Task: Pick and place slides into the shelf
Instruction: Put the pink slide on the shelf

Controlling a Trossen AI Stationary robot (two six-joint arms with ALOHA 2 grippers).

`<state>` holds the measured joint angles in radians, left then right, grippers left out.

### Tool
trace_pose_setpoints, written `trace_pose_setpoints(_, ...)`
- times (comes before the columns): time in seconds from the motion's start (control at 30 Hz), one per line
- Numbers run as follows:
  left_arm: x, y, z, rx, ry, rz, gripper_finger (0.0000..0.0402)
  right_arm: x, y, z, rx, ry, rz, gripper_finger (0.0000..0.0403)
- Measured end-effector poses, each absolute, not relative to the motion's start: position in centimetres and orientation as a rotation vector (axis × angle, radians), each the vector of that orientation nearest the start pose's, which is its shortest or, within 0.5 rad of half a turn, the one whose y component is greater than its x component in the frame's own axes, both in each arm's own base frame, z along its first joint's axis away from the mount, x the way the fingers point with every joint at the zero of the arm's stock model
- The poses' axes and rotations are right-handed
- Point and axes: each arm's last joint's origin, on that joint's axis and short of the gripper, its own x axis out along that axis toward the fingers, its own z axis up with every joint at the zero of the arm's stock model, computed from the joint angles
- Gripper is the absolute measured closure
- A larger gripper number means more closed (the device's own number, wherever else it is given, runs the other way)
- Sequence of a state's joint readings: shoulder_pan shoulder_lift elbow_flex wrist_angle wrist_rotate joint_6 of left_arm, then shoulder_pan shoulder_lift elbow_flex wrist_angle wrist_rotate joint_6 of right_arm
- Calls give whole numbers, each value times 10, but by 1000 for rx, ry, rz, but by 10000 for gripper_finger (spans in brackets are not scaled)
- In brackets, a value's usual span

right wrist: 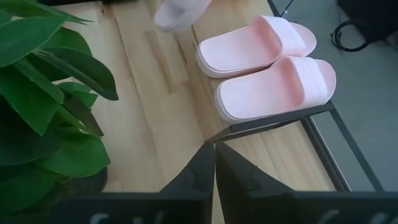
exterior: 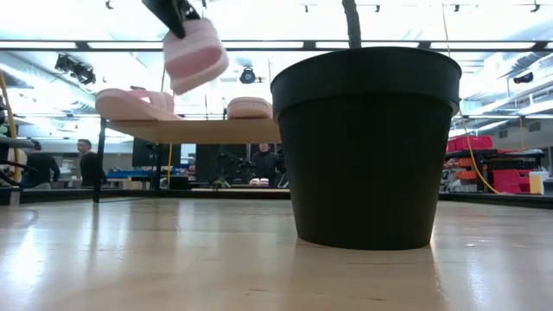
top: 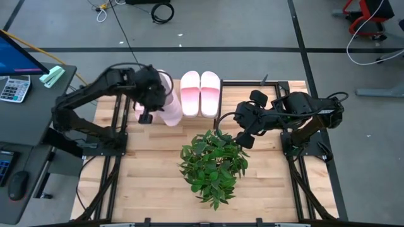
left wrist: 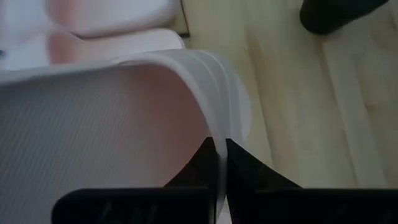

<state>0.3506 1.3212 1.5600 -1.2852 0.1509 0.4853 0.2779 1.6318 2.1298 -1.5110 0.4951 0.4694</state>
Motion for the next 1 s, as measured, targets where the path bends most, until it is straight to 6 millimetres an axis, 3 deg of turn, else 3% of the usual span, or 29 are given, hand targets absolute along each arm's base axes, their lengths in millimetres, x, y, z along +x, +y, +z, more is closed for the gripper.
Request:
trace_pose_setpoints(0.2,210,82,409,207,1039,-76,390,265,61,458,49,860,-411,383)
trace_pose_setpoints(0.6,239,122,383,166,1290,-179,390,265,61,458,83,853,-426,383)
trace_pose_setpoints(1.0,235,140,379,121,1252,-205,390,267,62,459,92,836,-423,383)
